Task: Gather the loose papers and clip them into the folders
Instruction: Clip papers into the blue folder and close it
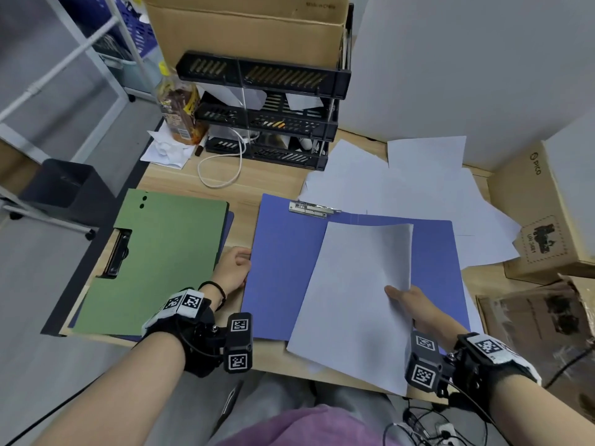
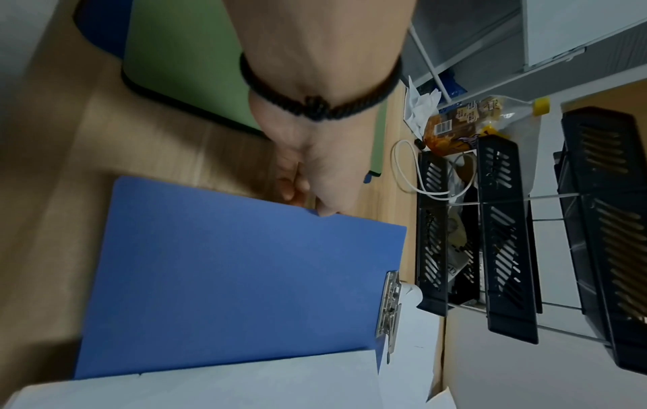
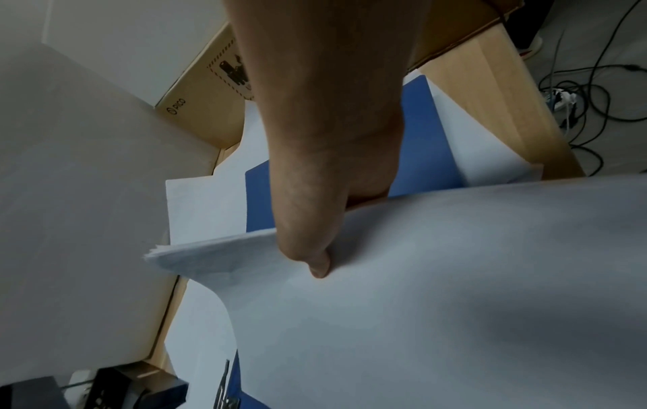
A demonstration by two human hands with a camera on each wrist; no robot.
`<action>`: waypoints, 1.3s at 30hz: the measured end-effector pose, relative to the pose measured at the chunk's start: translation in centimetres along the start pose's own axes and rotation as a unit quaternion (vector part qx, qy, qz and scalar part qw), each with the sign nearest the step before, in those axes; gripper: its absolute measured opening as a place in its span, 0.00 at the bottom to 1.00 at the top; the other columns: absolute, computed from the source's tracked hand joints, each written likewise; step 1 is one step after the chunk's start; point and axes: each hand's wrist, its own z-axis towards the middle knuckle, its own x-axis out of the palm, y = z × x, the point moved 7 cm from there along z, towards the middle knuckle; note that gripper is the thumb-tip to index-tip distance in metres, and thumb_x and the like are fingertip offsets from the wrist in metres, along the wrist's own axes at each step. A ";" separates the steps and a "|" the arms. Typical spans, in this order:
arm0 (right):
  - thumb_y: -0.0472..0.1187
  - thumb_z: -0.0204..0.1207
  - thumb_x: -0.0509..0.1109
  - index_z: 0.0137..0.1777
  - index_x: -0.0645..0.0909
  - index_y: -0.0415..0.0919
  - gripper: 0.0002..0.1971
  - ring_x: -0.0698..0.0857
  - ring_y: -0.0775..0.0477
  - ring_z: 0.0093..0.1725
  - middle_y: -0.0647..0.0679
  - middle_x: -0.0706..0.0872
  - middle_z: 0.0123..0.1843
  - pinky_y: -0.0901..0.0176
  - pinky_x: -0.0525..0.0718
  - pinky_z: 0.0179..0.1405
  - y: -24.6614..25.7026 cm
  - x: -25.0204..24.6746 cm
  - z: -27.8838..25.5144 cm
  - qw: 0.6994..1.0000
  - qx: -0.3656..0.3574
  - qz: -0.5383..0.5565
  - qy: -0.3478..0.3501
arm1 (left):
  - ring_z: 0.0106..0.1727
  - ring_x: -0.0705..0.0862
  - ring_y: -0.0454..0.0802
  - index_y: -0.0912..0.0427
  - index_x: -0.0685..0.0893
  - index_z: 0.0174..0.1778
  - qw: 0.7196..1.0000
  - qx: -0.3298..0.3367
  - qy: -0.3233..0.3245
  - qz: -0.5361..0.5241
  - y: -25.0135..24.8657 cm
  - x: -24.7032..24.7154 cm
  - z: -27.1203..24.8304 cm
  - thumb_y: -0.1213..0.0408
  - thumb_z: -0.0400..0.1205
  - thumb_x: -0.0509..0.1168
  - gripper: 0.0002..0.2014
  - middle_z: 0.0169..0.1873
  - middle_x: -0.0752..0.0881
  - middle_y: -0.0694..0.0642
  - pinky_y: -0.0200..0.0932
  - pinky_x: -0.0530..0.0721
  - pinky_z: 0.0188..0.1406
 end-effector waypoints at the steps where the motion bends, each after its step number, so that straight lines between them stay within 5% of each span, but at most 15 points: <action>1: 0.43 0.85 0.62 0.66 0.79 0.34 0.16 0.90 0.34 0.50 0.38 0.91 0.52 0.39 0.87 0.55 -0.2 -0.6 0.2 1.000 -0.001 0.001 -0.005 | 0.38 0.79 0.52 0.51 0.79 0.51 0.999 0.009 -0.034 0.001 -0.1 -0.2 0.2 0.72 0.80 0.60 0.11 0.38 0.80 0.55 0.45 0.78 0.39; 4: 0.42 0.85 0.63 0.64 0.80 0.34 0.15 0.90 0.34 0.49 0.37 0.91 0.51 0.43 0.87 0.51 -0.6 -3.2 0.4 1.000 0.000 -0.006 -0.015 | 0.32 0.71 0.49 0.53 0.76 0.46 0.992 0.048 -0.118 0.008 -1.9 -0.5 0.3 0.76 0.74 0.64 0.13 0.32 0.71 0.49 0.43 0.71 0.38; 6: 0.43 0.84 0.63 0.62 0.81 0.35 0.14 0.90 0.34 0.48 0.37 0.92 0.49 0.41 0.87 0.53 -1.0 -5.4 0.5 0.999 -0.001 -0.015 -0.031 | 0.29 0.68 0.47 0.53 0.77 0.45 0.990 0.085 -0.111 0.009 -4.0 0.7 0.3 0.79 0.73 0.61 0.15 0.29 0.68 0.48 0.41 0.69 0.33; 9: 0.43 0.85 0.63 0.59 0.82 0.37 0.12 0.91 0.40 0.40 0.43 0.93 0.41 0.46 0.88 0.46 -2.1 -8.7 0.9 0.998 -0.004 -0.013 -0.058 | 0.32 0.72 0.45 0.51 0.78 0.45 0.991 0.113 -0.060 0.035 -7.3 4.4 0.4 0.80 0.76 0.60 0.16 0.31 0.72 0.48 0.38 0.72 0.33; 11: 0.39 0.85 0.61 0.57 0.81 0.36 0.09 0.89 0.41 0.36 0.45 0.91 0.37 0.51 0.85 0.40 -2.7 -10.5 0.9 0.997 -0.005 -0.002 -0.082 | 0.37 0.77 0.50 0.49 0.79 0.46 0.992 0.114 -0.018 0.044 -8.6 7.4 0.8 0.78 0.78 0.60 0.15 0.36 0.76 0.47 0.47 0.79 0.39; 13: 0.37 0.85 0.60 0.61 0.79 0.34 0.11 0.87 0.36 0.44 0.40 0.88 0.44 0.46 0.84 0.47 -3.4 -11.9 1.1 0.994 -0.007 0.004 -0.105 | 0.39 0.80 0.54 0.50 0.79 0.49 0.993 0.099 0.035 0.047 -9.4 10.6 1.0 0.77 0.80 0.59 0.15 0.42 0.79 0.49 0.53 0.82 0.42; 17: 0.35 0.85 0.58 0.61 0.76 0.34 0.10 0.82 0.37 0.47 0.39 0.84 0.45 0.50 0.78 0.48 -4.4 -14.3 1.5 0.992 0.001 0.001 -0.129 | 0.31 0.81 0.50 0.60 0.77 0.65 0.986 0.059 0.140 0.068 -11.1 16.5 0.7 0.72 0.85 0.56 0.14 0.49 0.81 0.56 0.33 0.82 0.28; 21: 0.36 0.86 0.58 0.60 0.76 0.37 0.08 0.80 0.42 0.43 0.43 0.82 0.43 0.55 0.73 0.45 -4.2 -15.6 2.4 0.990 -0.008 -0.007 -0.139 | 0.33 0.82 0.48 0.60 0.72 0.73 0.975 0.034 0.198 0.091 -12.1 20.3 0.6 0.71 0.85 0.56 0.19 0.52 0.83 0.60 0.27 0.81 0.24; 25: 0.36 0.85 0.58 0.56 0.78 0.36 0.08 0.78 0.51 0.35 0.49 0.80 0.36 0.64 0.76 0.31 -3.5 -15.6 3.4 0.994 -0.019 -0.030 -0.106 | 0.31 0.81 0.48 0.57 0.69 0.76 0.972 0.009 0.210 0.102 -12.6 22.8 1.0 0.71 0.84 0.58 0.23 0.47 0.84 0.57 0.32 0.82 0.29; 30: 0.35 0.83 0.59 0.48 0.78 0.36 0.07 0.77 0.46 0.34 0.46 0.79 0.34 0.58 0.74 0.36 -2.8 -14.3 5.4 0.998 -0.019 -0.013 -0.055 | 0.28 0.77 0.46 0.56 0.71 0.76 0.976 -0.022 0.190 0.107 -12.3 23.9 1.9 0.71 0.84 0.57 0.22 0.39 0.81 0.51 0.32 0.79 0.26; 34: 0.34 0.83 0.59 0.35 0.72 0.41 0.13 0.70 0.50 0.28 0.48 0.72 0.29 0.72 0.68 0.18 -2.3 -13.8 6.4 0.999 -0.018 -0.013 -0.043 | 0.27 0.76 0.47 0.59 0.73 0.74 0.980 -0.036 0.175 0.091 -12.3 24.0 2.4 0.71 0.85 0.55 0.19 0.36 0.81 0.52 0.32 0.78 0.25; 39: 0.34 0.82 0.60 0.46 0.80 0.43 0.08 0.78 0.48 0.35 0.50 0.81 0.34 0.60 0.76 0.35 -1.5 -12.9 7.4 0.999 -0.039 0.023 -0.019 | 0.27 0.76 0.47 0.60 0.75 0.70 0.983 -0.054 0.168 0.049 -12.3 23.8 2.4 0.68 0.87 0.54 0.16 0.35 0.82 0.53 0.31 0.78 0.22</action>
